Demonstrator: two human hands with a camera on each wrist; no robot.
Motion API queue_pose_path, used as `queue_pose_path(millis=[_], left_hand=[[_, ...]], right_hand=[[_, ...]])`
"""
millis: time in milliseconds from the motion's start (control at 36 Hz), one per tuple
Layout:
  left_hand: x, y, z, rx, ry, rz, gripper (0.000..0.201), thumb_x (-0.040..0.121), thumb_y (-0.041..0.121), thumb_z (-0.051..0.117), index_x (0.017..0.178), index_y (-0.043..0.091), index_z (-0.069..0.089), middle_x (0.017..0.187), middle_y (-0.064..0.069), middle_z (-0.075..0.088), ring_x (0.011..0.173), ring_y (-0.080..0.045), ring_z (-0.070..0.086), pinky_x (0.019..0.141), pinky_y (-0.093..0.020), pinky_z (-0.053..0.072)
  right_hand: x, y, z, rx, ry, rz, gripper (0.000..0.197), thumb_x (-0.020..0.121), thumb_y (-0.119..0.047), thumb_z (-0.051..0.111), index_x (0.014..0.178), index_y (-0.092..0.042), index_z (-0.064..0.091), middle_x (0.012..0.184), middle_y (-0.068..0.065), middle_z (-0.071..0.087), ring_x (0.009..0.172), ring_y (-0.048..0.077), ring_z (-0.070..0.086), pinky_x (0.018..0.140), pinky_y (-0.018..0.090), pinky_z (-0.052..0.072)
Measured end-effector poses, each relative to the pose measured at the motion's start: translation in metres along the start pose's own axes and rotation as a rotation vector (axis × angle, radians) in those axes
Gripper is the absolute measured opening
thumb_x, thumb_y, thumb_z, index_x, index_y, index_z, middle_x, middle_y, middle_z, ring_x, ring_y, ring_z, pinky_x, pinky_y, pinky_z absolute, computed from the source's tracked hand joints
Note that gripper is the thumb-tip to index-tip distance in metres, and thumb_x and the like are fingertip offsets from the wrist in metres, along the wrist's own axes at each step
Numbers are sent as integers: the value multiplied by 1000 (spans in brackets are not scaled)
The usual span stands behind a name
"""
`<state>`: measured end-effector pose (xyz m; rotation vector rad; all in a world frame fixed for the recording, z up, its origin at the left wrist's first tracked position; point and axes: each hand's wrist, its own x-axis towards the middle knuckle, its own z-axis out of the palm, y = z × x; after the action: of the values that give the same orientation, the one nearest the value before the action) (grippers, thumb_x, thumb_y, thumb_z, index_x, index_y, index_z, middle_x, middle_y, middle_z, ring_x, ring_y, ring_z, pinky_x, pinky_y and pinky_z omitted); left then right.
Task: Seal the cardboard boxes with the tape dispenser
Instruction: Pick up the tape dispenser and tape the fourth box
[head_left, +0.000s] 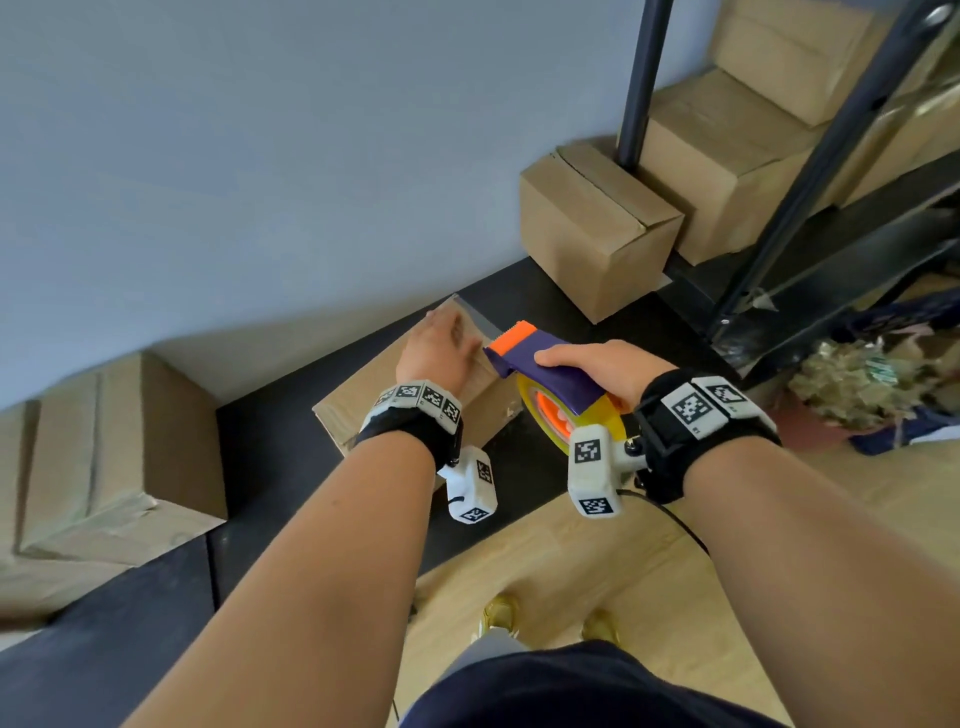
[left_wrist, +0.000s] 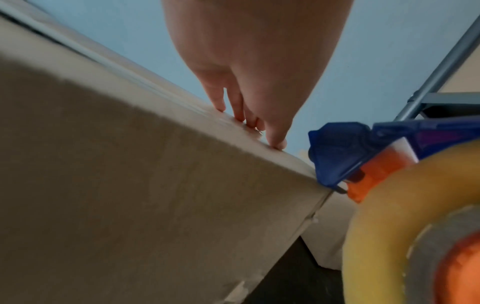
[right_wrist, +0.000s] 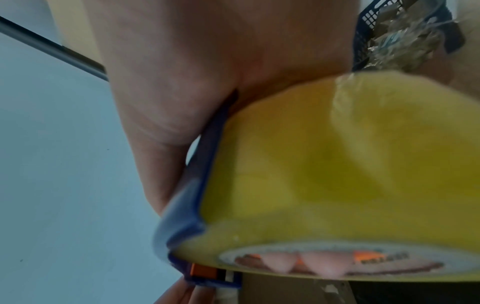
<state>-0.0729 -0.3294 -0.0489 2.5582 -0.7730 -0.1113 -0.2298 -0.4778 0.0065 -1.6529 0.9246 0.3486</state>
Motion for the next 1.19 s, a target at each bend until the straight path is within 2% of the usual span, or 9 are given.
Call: queue_pose_path(millis=[139, 306, 389, 444, 528, 750, 944, 1055, 1194], left_hand=[[1, 4, 0, 34, -72, -35, 25, 96, 27, 49, 117, 15, 49, 125, -11, 54, 108, -30, 57, 81, -30, 38], [6, 3, 0, 19, -131, -114, 28, 96, 35, 45, 120, 21, 45, 135, -10, 46, 101, -27, 52, 80, -35, 40], [5, 5, 3, 60, -132, -104, 43, 96, 37, 45, 134, 18, 39, 132, -9, 45, 116, -31, 48, 94, -42, 42], [2, 6, 4, 93, -137, -104, 51, 98, 38, 42, 143, 18, 32, 143, -9, 39, 133, -34, 36, 107, -46, 33], [0, 5, 6, 178, -178, -87, 58, 101, 39, 33, 152, 16, 18, 159, -5, 16, 147, -25, 10, 120, -42, 11], [-5, 8, 9, 247, -215, -92, 59, 102, 39, 28, 153, 17, 8, 161, -3, 5, 148, -24, 1, 120, -46, 6], [-10, 10, 15, 291, -225, -123, 84, 93, 67, 28, 154, 18, -1, 161, 1, -6, 148, -21, -8, 119, -46, -3], [-15, 9, 18, 307, -217, -113, 89, 89, 71, 28, 154, 18, -4, 161, 1, -7, 148, -20, -10, 119, -46, -3], [-16, 7, 18, 300, -212, -94, 93, 87, 73, 31, 154, 18, -4, 161, 0, -8, 148, -20, -10, 119, -46, -4]], right_hand=[[-1, 10, -2, -33, 4, -9, 58, 74, -55, 75, 106, -8, 66, 99, 11, 72, 90, 26, 70, 86, 37, 54], [-7, 32, -15, -76, -46, 12, 60, 70, -61, 74, 105, -12, 67, 99, 10, 73, 93, 27, 70, 98, 43, 51], [-10, 42, -22, -81, -54, 17, 60, 69, -61, 75, 103, -12, 67, 98, 10, 73, 92, 27, 70, 97, 43, 51], [-11, 46, -23, -78, -62, 10, 57, 71, -60, 74, 102, -12, 67, 97, 10, 73, 90, 26, 70, 94, 41, 52], [-13, 50, -22, -75, -71, 4, 55, 74, -58, 73, 104, -12, 65, 96, 9, 73, 89, 24, 70, 89, 36, 51], [-13, 71, -24, -77, -122, 20, 57, 74, -62, 70, 105, -14, 65, 97, 8, 73, 90, 23, 70, 95, 39, 52], [-5, 70, -15, -33, -87, 40, 58, 74, -61, 73, 104, -12, 66, 95, 8, 73, 88, 23, 70, 90, 37, 54], [1, 69, -5, 6, -51, 49, 59, 76, -57, 73, 109, -10, 63, 96, 7, 70, 85, 20, 68, 74, 30, 51], [11, 60, 2, 6, -29, 94, 69, 75, -58, 74, 120, -10, 56, 105, 8, 67, 89, 20, 66, 68, 28, 47]])
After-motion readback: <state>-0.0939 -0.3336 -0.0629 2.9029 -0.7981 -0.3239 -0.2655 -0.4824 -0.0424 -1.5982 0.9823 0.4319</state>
